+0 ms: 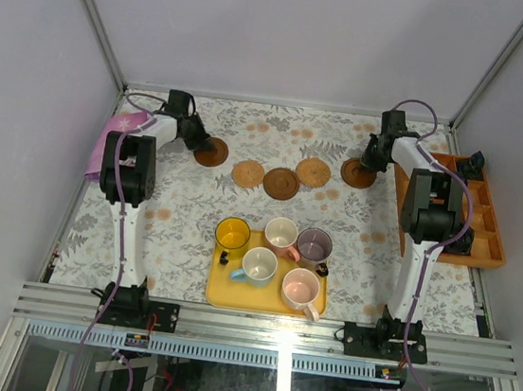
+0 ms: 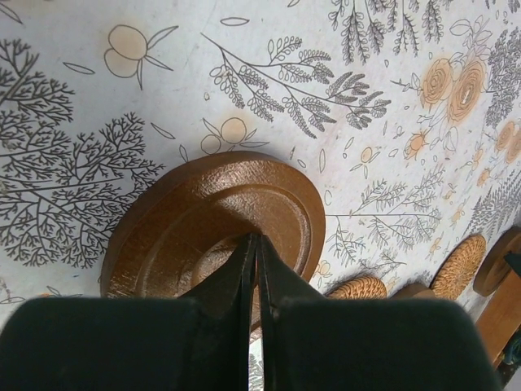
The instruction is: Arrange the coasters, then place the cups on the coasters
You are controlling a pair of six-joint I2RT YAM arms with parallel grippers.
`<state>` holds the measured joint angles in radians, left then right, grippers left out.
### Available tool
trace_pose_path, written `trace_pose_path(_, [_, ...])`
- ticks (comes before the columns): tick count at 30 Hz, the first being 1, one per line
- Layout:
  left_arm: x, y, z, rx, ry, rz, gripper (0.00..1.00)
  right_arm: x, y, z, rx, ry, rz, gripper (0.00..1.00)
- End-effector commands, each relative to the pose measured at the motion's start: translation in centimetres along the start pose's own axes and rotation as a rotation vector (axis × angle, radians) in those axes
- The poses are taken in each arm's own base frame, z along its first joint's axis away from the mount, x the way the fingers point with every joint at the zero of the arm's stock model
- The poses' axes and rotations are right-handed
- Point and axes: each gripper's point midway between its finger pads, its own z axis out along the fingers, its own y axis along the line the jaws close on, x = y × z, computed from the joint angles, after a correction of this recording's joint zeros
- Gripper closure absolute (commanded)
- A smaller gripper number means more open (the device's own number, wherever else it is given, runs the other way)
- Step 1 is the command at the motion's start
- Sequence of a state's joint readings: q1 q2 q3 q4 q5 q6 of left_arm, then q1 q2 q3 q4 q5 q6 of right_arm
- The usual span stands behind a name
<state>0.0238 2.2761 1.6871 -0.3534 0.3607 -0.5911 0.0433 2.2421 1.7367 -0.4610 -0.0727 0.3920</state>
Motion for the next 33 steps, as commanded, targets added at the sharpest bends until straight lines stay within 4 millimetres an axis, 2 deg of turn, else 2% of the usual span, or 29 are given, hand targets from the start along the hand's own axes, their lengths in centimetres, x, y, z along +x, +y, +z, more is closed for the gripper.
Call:
trace_pose_path(1, [-1.9,-1.9,-0.6,0.079,-0.047,0.019,0.98,-2.5,1.0,-2.1,-0.053,-0.080,-0.037,0.99])
trace_pose_path(7, [-2.3,-4.1,-3.6,0.140,-0.089,0.057,0.98,-4.5,2.9,-5.7,-0.127,-0.176,-0.071,0.97])
trace_pose_path(11, [-2.5,-5.9,-6.1,0.188,-0.119,0.090,0.97,-4.6,4.6,-7.7,-0.180,-0.209,-0.120,0.96])
trace_pose_path(13, [-1.8,-6.5,-6.6,0.204,-0.107,0.111,0.97,-4.2,5.9,-8.2,-0.218,-0.206,-0.156,0.96])
trace_pose_path(18, [2.2,-7.8,-5.9,0.235,-0.030,0.209,0.97,-1.7,10.6,-8.7,-0.341,-0.162,-0.274,0.96])
trace_pose_path(24, [7.6,-8.6,-3.9,0.274,0.103,0.284,0.98,2.8,15.8,-7.5,-0.470,-0.044,-0.383,0.96])
trace_pose_path(28, [9.8,-8.8,-3.3,0.281,0.158,0.315,0.98,5.3,18.4,-6.6,-0.530,0.022,-0.426,0.97])
trace_pose_path(33, [11.8,-8.7,-2.8,0.265,0.209,0.346,0.98,7.2,20.1,-6.1,-0.585,0.082,-0.451,0.97])
